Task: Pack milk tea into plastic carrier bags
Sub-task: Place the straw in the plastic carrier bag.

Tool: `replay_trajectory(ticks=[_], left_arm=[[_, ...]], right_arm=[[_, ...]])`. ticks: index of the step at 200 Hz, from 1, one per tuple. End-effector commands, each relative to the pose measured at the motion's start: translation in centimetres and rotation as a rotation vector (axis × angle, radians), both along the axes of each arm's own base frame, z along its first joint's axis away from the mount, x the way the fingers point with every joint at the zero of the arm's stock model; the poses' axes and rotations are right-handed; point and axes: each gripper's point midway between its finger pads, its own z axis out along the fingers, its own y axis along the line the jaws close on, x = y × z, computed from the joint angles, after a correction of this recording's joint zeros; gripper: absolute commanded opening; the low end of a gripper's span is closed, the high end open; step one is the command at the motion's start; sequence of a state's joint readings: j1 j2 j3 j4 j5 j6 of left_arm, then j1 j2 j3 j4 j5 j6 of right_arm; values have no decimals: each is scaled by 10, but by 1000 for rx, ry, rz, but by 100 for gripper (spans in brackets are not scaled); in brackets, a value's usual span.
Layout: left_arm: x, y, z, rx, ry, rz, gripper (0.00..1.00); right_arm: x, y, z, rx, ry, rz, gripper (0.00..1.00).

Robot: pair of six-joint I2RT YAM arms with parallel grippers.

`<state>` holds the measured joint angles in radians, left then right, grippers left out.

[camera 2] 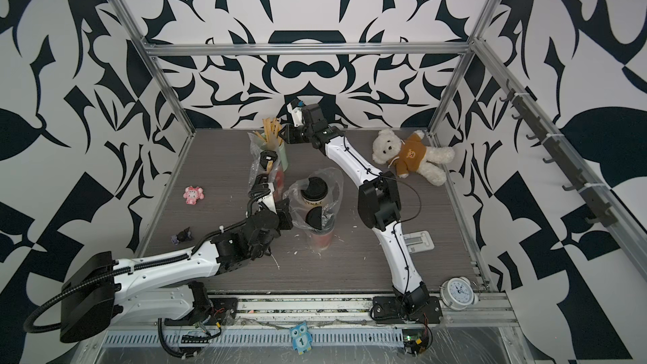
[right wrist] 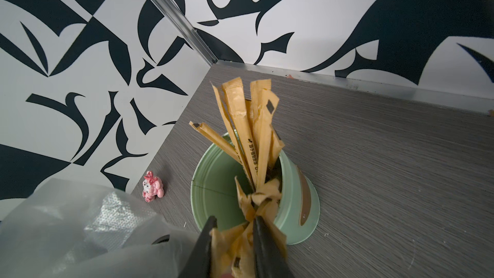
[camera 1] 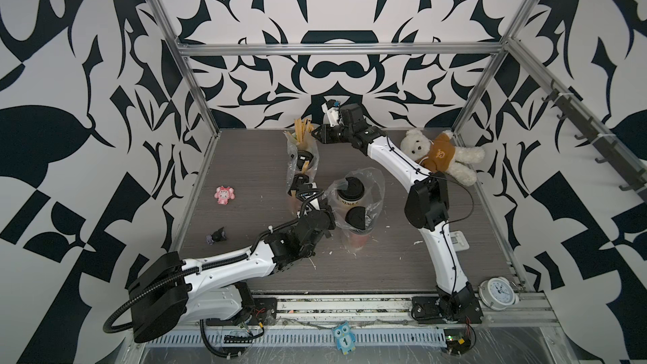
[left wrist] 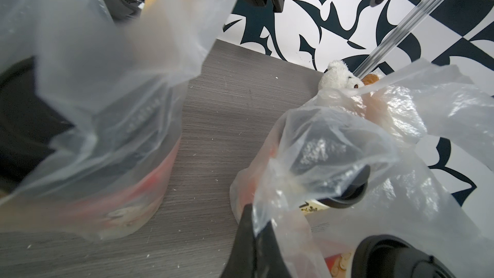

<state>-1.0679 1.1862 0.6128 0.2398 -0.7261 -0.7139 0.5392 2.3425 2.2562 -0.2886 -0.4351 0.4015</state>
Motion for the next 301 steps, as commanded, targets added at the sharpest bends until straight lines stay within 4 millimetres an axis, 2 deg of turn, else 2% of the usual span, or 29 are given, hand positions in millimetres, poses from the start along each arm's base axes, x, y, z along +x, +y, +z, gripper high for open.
replay_trajectory(ticks=[1, 23, 48, 61, 168, 200, 248, 272, 287, 301], left_arm=[[3, 0, 8, -5, -5, 20, 0], [3, 0, 8, -6, -5, 20, 0], [3, 0, 8, -8, -4, 19, 0], [3, 0, 7, -7, -3, 19, 0], [2, -2, 7, -12, 0, 11, 0], [3, -2, 9, -15, -3, 10, 0], [3, -7, 12, -16, -6, -7, 0], [2, -11, 14, -15, -8, -27, 0], [3, -14, 15, -9, -8, -40, 0], [2, -17, 16, -5, -3, -51, 0]], right_arm=[[-5, 4, 44, 58, -70, 18, 25], [-5, 4, 49, 63, -79, 17, 14], [-6, 1, 58, 71, -99, 10, 12], [-8, 1, 64, 75, -112, 9, 5], [-24, -20, 127, 80, -262, -23, 4], [-36, -36, 150, 34, -327, -51, 0], [-76, -83, 201, -79, -453, -117, 0], [-110, -110, 227, -104, -507, -139, 0], [-137, -127, 248, -96, -553, -148, 0], [-163, -140, 257, -96, -575, -146, 0]])
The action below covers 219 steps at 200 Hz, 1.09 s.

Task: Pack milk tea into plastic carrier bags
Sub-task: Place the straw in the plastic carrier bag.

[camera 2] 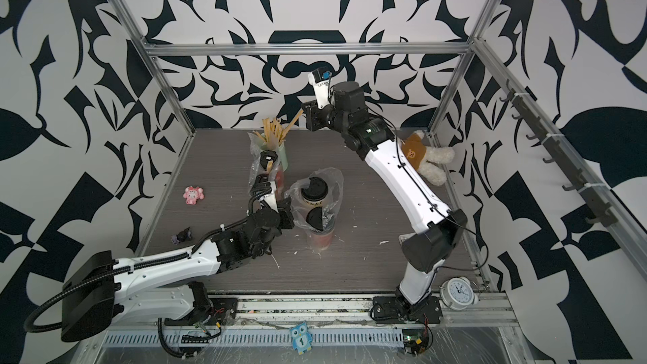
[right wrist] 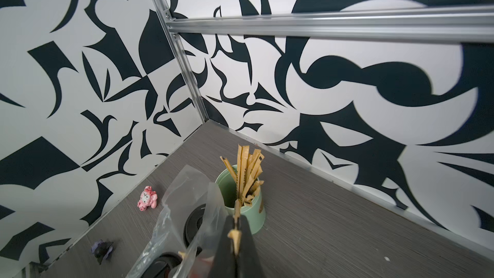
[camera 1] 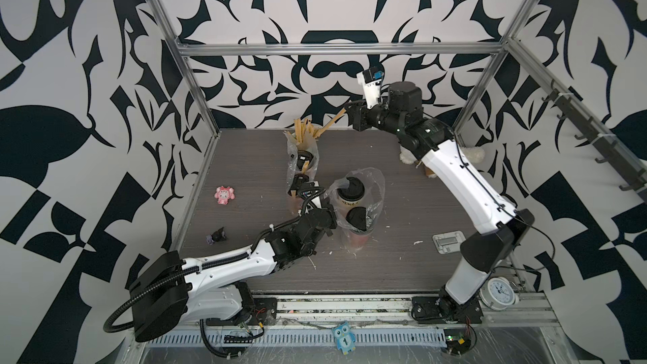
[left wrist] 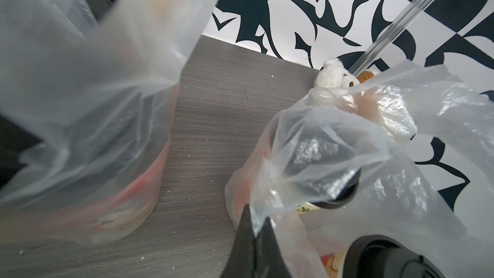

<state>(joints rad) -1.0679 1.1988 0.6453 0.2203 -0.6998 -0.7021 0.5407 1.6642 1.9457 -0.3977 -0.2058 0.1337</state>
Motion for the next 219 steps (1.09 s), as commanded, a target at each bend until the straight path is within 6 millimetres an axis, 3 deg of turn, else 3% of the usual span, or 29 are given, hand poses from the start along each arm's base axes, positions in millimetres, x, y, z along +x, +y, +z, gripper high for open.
replay_trajectory(ticks=[1, 49, 86, 130, 219], left_arm=[[2, -9, 11, -10, -7, -24, 0], [0, -11, 10, -6, 2, -42, 0], [-1, -11, 9, 6, 8, -51, 0], [-2, -16, 11, 12, 9, -69, 0], [-3, -21, 11, 26, 13, -99, 0]], right_arm=[[-48, -28, 45, -1, -122, -13, 0], [-128, -54, 52, -72, -90, 47, 0], [-167, -52, 29, -175, 16, 119, 0], [-191, -47, -10, -307, 170, 168, 0], [-218, -52, -43, -351, 352, 226, 0]])
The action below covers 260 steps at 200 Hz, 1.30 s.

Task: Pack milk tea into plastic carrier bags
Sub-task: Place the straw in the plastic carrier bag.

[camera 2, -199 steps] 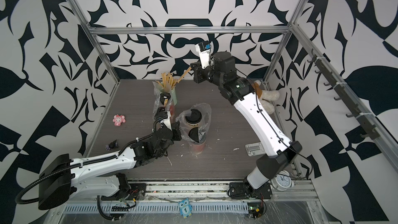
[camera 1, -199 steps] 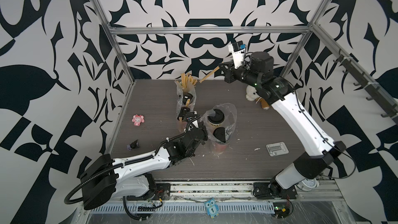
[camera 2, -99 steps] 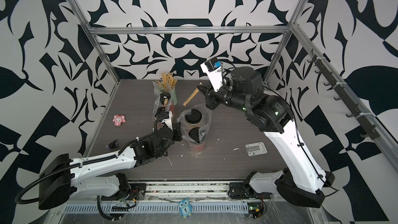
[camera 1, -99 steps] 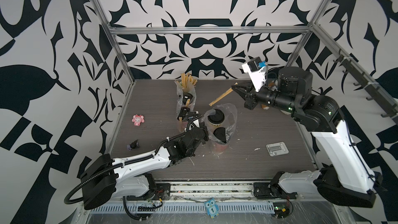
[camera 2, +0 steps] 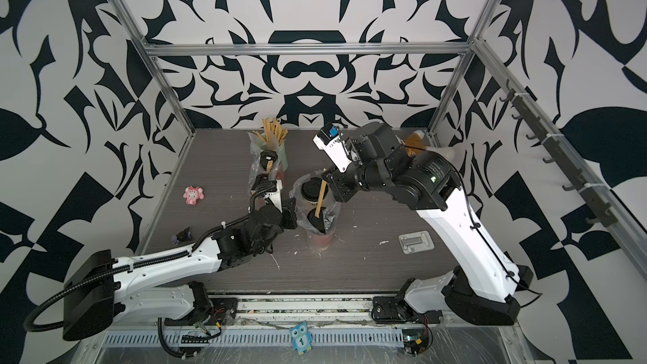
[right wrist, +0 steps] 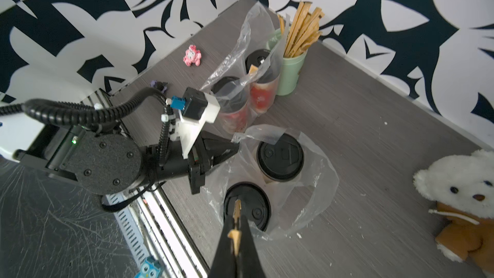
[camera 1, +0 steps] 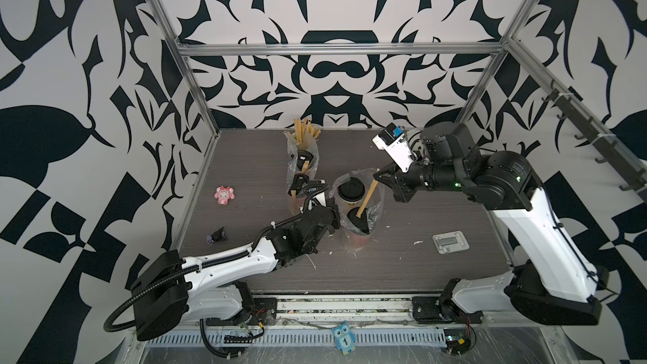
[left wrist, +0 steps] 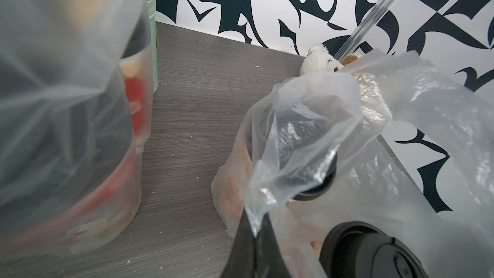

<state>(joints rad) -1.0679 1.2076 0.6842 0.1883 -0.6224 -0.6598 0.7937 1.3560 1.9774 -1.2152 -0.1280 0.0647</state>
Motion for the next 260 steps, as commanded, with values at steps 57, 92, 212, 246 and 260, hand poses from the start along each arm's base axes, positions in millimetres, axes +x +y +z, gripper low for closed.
replay_trajectory(ticks=[57, 92, 212, 246, 260], left_arm=[[0, -6, 5, 4, 6, -21, 0], [-1, -6, 4, 2, 12, -21, 0], [-2, -5, 4, -8, 17, -27, 0], [-3, -4, 5, -10, 16, -28, 0], [-3, -4, 5, -10, 15, -27, 0]], right_arm=[[-22, -2, -11, 4, 111, 29, 0], [-27, 1, -12, 12, 138, 49, 0], [-13, -15, -30, -79, 106, -45, 0], [-4, -12, -29, -63, 59, -52, 0], [-2, -10, -26, -52, 41, -51, 0]])
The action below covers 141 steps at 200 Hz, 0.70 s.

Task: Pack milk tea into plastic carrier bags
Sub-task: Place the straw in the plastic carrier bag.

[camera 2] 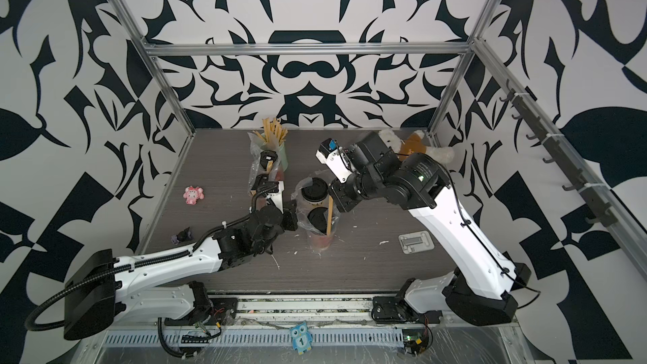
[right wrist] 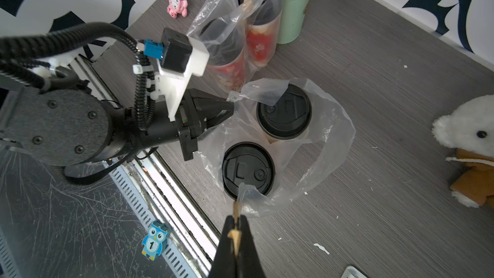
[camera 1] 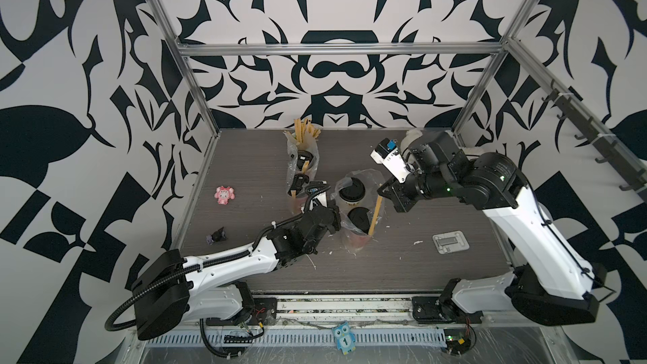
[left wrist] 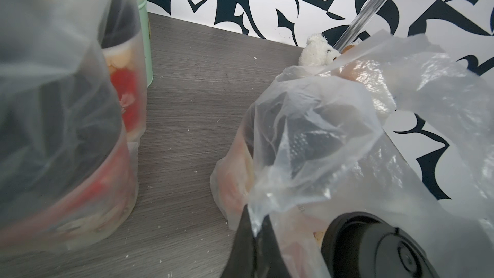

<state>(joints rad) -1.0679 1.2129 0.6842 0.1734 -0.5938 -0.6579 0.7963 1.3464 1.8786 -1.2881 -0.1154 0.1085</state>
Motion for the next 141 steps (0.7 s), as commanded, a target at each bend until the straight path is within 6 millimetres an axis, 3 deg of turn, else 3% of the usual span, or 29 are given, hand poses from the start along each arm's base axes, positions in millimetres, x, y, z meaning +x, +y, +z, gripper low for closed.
replay_trajectory(ticks=[1, 33, 49, 80, 141], left_arm=[[0, 0, 11, -23, -4, 0, 0], [0, 0, 11, -23, -4, 0, 0], [0, -1, 12, -26, -5, 1, 0], [0, -1, 12, -22, -3, 0, 0], [-1, -2, 11, -20, 4, -5, 0]], right_arm=[[7, 1, 18, 50, -94, -12, 0], [5, 14, 22, 101, -92, 39, 0], [0, 21, 14, 114, -58, 73, 0], [-7, 26, -1, 121, -17, 102, 0], [-23, 26, 1, 155, -58, 131, 0]])
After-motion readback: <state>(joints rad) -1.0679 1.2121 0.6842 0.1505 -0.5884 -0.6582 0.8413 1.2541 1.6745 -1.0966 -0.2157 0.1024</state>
